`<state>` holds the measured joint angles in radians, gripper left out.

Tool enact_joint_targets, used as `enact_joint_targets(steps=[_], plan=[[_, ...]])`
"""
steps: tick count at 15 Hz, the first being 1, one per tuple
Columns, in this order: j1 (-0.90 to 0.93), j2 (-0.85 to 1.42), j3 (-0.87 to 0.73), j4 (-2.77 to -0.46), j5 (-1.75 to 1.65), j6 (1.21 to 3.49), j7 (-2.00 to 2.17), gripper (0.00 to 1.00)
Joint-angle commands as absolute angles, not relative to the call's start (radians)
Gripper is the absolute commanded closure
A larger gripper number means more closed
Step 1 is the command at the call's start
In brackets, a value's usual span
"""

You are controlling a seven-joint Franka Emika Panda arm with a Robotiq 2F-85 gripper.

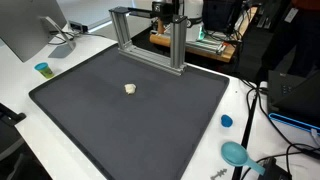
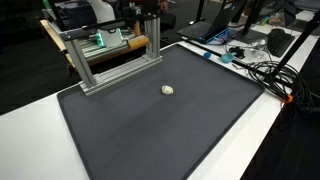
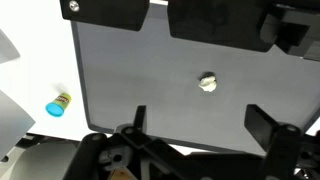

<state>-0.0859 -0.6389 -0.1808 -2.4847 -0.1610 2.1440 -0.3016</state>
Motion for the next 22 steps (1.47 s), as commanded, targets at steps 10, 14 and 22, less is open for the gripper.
enact_joint_targets(steps=[10, 14, 22], plan=[[-0.086, -0.639, -0.18, -2.482, -0.16, 2.142, -0.302, 0.0], [-0.098, -0.689, -0.148, -2.489, -0.087, 2.081, -0.146, 0.0], [-0.088, -0.723, -0.122, -2.499, -0.036, 2.053, -0.088, 0.0]])
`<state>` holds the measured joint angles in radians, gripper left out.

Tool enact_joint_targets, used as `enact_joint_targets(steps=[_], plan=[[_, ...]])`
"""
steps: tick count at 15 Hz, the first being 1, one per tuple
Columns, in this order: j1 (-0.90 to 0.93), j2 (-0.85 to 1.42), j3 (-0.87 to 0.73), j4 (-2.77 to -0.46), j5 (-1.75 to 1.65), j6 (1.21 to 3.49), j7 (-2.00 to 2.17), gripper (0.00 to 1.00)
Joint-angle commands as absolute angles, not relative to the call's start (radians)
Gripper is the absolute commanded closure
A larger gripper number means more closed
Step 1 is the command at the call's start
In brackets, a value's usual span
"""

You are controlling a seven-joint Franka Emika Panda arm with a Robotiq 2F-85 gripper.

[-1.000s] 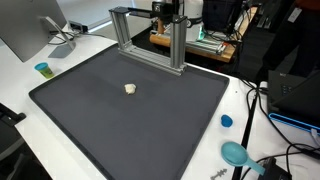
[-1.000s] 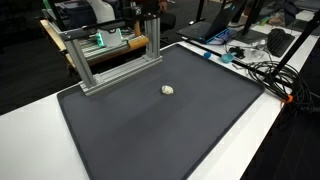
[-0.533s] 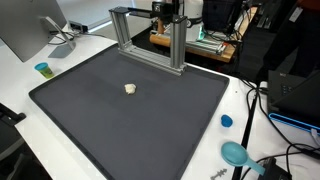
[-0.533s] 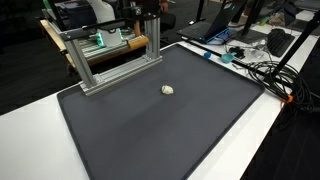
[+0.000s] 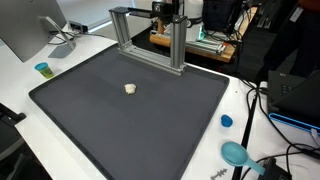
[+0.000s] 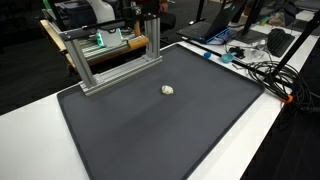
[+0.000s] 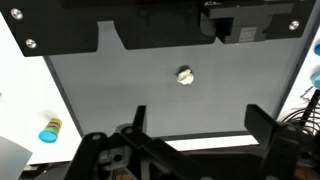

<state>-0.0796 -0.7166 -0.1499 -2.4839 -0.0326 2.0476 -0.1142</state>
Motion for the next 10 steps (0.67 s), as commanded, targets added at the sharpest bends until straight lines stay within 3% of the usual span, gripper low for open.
enact_joint_targets(steps=[1, 10], plan=[[-0.086, -0.734, -0.103, -2.514, -0.028, 2.055, -0.058, 0.0], [-0.085, -0.811, 0.036, -2.609, -0.071, 1.987, 0.139, 0.0]])
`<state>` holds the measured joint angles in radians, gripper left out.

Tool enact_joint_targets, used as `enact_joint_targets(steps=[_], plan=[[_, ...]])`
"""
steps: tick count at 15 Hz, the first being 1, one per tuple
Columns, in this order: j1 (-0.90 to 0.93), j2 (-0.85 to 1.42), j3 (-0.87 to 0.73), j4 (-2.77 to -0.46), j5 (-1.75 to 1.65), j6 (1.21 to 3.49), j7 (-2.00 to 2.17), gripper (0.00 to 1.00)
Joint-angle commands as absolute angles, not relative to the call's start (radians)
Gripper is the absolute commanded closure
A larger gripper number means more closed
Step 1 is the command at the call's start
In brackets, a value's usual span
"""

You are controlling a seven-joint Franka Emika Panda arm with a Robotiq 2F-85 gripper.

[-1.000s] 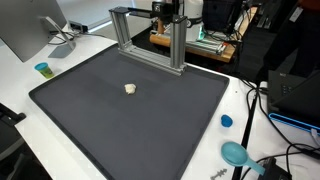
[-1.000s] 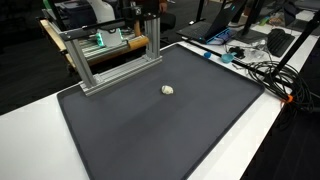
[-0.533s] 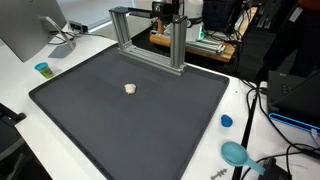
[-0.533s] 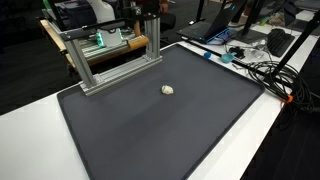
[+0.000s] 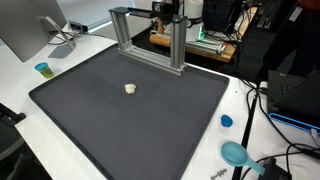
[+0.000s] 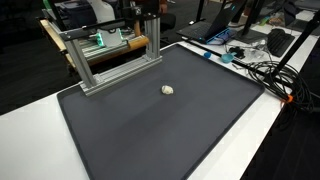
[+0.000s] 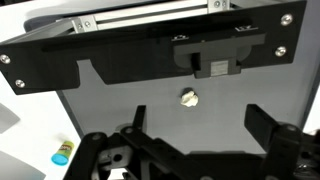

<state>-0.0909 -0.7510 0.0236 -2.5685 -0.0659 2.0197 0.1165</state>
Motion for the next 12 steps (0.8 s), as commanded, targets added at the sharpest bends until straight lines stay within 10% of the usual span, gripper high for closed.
enact_joint_targets(steps=[1, 12], plan=[[-0.031, -0.804, -0.013, -2.605, -0.001, 1.974, 0.064, 0.0], [-0.057, -0.822, 0.022, -2.626, -0.04, 2.029, 0.12, 0.0]])
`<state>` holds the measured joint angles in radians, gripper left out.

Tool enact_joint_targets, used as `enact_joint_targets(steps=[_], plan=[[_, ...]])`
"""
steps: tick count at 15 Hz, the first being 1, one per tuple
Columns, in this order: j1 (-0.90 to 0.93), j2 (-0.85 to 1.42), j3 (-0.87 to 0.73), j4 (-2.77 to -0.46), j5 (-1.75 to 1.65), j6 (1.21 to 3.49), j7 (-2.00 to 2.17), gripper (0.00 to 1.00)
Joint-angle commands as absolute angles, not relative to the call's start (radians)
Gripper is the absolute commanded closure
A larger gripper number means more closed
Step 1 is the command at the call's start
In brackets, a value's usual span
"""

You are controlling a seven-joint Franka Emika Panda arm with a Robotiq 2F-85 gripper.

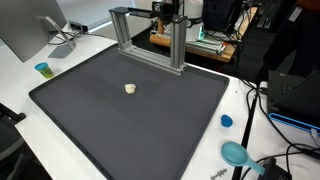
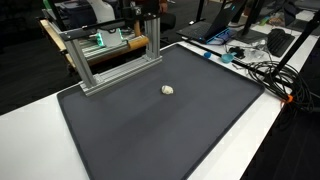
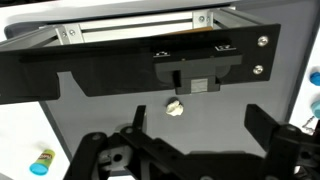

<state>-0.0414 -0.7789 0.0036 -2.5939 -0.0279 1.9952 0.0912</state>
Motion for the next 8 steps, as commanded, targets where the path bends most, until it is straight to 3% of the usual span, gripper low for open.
enact_joint_targets(steps=[1, 8], plan=[[-0.056, -0.834, 0.022, -2.636, -0.035, 2.039, 0.122, 0.0], [-0.047, -0.811, 0.025, -2.663, -0.028, 2.038, 0.112, 0.0]])
